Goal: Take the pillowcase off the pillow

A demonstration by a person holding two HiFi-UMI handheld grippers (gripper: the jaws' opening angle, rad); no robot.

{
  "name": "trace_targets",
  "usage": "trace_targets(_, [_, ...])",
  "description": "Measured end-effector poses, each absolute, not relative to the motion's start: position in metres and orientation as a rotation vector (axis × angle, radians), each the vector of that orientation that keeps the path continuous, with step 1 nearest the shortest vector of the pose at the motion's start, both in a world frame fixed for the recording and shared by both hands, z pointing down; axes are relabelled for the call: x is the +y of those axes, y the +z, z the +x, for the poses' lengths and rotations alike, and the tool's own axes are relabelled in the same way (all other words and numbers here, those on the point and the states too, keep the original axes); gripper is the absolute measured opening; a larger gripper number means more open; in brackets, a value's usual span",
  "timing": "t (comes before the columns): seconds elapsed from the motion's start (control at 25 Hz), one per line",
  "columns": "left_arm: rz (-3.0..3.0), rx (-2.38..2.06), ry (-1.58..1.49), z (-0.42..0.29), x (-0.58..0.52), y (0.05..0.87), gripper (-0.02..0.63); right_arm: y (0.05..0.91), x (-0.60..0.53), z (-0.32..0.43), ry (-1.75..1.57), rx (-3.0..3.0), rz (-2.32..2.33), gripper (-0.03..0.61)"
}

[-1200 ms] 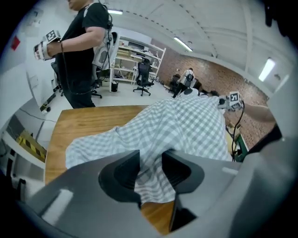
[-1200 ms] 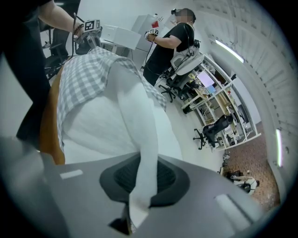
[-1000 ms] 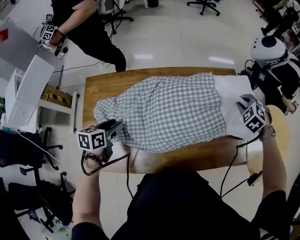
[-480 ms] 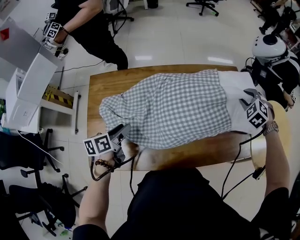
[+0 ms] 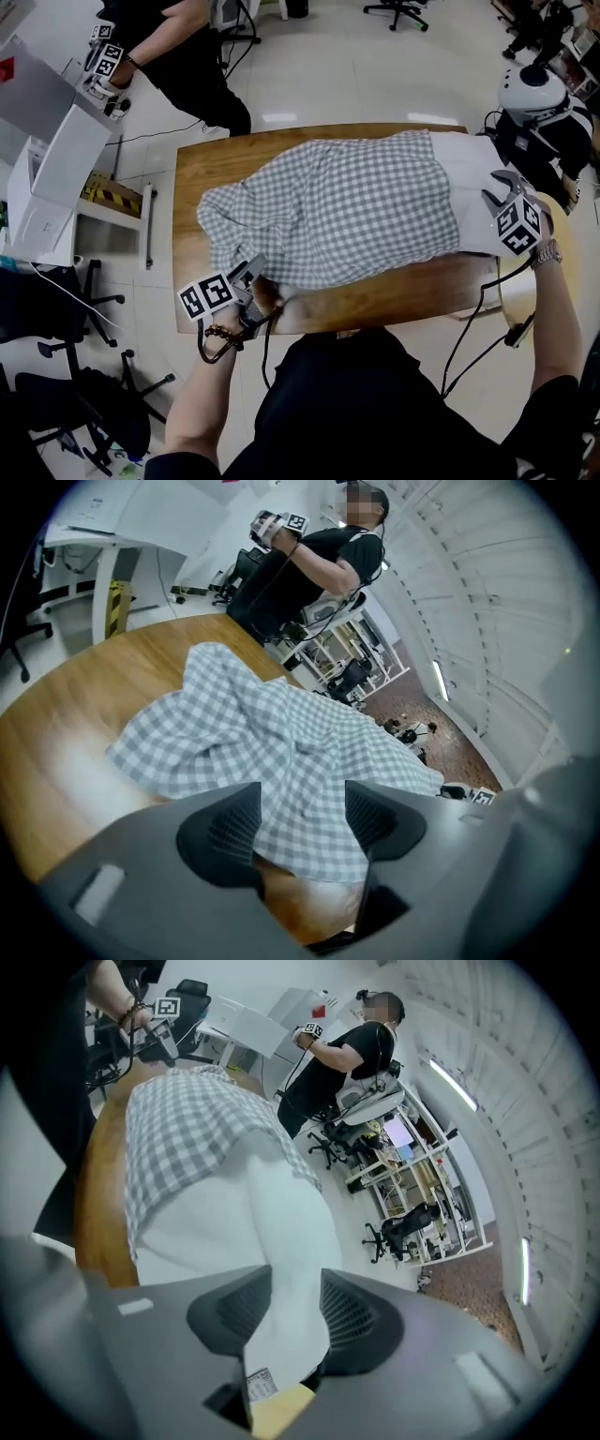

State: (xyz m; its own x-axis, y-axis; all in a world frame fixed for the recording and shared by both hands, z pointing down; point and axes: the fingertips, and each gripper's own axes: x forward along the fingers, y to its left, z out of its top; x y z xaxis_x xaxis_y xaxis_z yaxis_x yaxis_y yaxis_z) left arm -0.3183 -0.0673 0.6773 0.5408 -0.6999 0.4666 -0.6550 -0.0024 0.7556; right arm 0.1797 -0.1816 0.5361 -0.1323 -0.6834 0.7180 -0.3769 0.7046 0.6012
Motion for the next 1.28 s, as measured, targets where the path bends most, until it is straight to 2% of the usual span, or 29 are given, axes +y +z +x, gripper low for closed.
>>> trace_targets(0.16, [1.588,-1.190,-0.076,-0.307,-0.058,0.709,0.304,0.550,-0.185,0.184,-0.370,-1.782,0.794,0.164])
trace_targets(0.64, [1.299,-1.295,-0.242,-0.278,-0.040,0.755,0.307,0.507,-0.162,0.167,-0.443,-2.045,0.564,0.292])
trace_targets(1.2, [1.182,-1.282,-0.351,-0.267,-0.062,0.783,0.305,0.569,-0.174,0.135,-0.277,-2.024,0.345,0.330])
trace_targets(1.24, [1.187,-1.273,-0.352,-0.265,-0.066,0.784,0.301,0.574,-0.177,0.136,-0.264,-2.021,0.337,0.330])
trace_targets(1.28, [1.199,-1.262,-0.354,-0.263,-0.069,0.785,0.268,0.580,-0.178,0.138,-0.249,-2.020,0.330,0.328])
